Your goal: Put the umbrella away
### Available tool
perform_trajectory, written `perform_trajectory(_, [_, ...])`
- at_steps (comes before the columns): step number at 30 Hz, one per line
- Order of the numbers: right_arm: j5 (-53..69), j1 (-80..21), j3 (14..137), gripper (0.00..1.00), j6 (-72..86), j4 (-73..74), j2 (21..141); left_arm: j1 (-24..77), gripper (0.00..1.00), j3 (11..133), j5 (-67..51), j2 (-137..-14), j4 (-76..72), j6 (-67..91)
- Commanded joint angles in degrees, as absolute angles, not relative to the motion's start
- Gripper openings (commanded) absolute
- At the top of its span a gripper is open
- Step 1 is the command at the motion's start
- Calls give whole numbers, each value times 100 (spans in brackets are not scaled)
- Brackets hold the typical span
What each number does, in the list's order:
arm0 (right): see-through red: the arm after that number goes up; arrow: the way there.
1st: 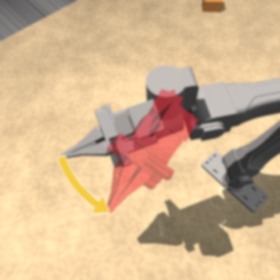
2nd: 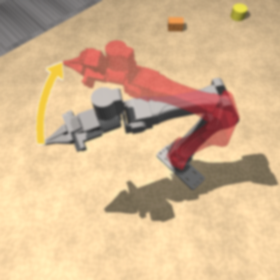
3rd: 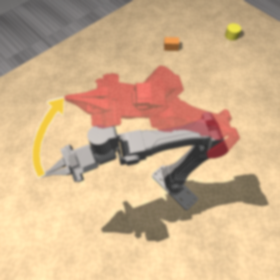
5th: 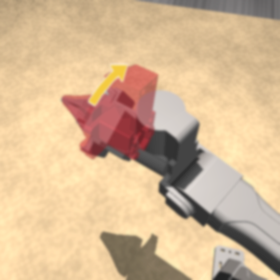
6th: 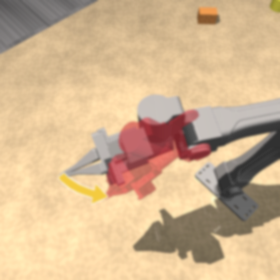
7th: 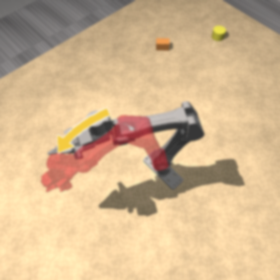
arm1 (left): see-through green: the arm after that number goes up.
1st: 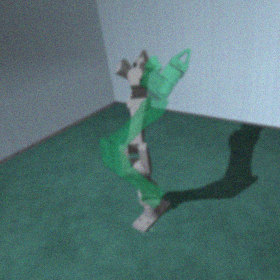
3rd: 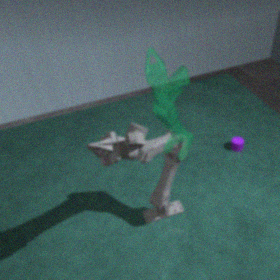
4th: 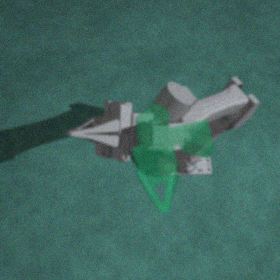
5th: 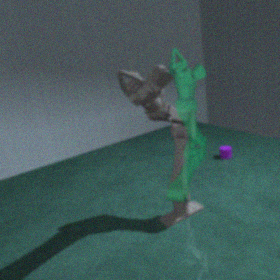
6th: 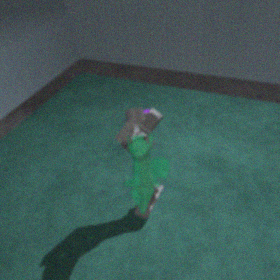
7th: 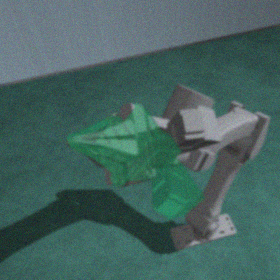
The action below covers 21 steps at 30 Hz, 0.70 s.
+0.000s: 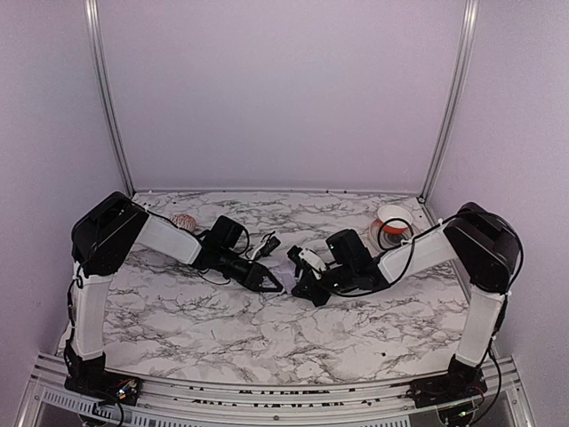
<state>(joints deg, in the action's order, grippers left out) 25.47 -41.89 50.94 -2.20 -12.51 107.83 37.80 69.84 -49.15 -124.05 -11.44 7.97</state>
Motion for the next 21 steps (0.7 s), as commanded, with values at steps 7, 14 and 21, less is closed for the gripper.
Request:
perform_trajectory(7, [2317,-4166,5140,0,-6,-1050,11052,3615,0,6631,-5412,-12334,-1588,1413])
perform_trajectory(14, [1831,-4153,5136,9,282,-1546,11019,3750,0,6613,-5563,-12077,-1809,1619])
perform_trajectory(21, [1377,-4085,5212,13,448,-1549,10809,3753,0,6445,-5397,-11961,-1811,1644])
